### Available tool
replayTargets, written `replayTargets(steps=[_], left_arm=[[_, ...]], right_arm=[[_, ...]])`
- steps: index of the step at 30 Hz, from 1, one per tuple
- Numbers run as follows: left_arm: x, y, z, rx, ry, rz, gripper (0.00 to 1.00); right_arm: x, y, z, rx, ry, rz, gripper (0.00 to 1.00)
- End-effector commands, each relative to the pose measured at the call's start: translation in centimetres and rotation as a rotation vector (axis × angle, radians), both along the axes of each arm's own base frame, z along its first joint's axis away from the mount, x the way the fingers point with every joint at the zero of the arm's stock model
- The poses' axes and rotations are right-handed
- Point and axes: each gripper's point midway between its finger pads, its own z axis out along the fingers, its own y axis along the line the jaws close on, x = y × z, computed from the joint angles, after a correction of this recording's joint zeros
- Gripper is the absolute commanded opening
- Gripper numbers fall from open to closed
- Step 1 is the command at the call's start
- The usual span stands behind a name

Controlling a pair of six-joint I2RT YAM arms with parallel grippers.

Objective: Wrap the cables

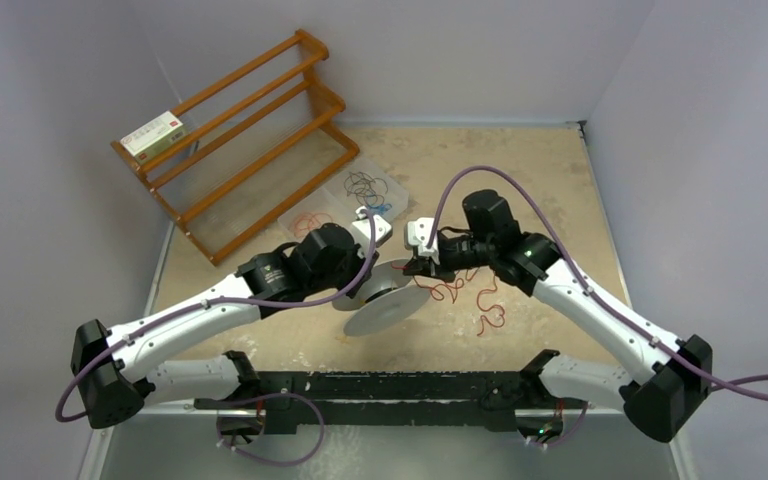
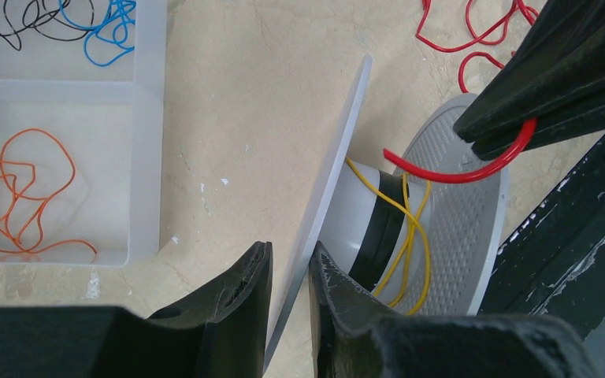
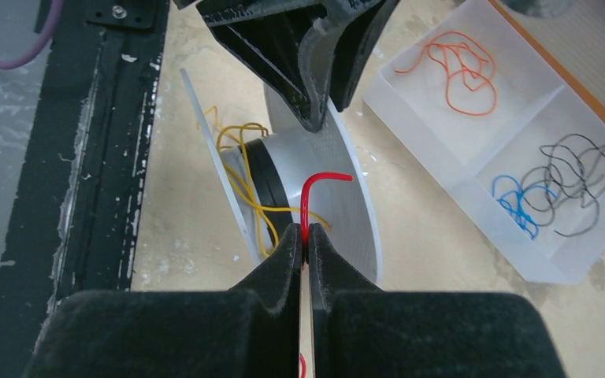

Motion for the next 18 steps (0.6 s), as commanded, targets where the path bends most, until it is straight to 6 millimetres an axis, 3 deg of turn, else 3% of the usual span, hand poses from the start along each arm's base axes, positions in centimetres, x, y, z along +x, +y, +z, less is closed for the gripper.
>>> replayTargets(steps=[1,11,18], left_arm=[[0.1,-0.9,1.3,-0.071,-0.027,-0.005,0.22],[-0.5,-1.3,1.8,-0.121,-0.023,-0.035,0.23],[-1.0,-1.8,1.1,-0.124,0.002,-0.069,0.25]], right_arm=[[-0.3,1.3,2.1,0.063,0.023,0.059,0.0],[0.2,2.3,0.7,0.095,0.111,0.091,0.0],[0.7,2.6,0.0,0.109,0.186,0.125,0.0]])
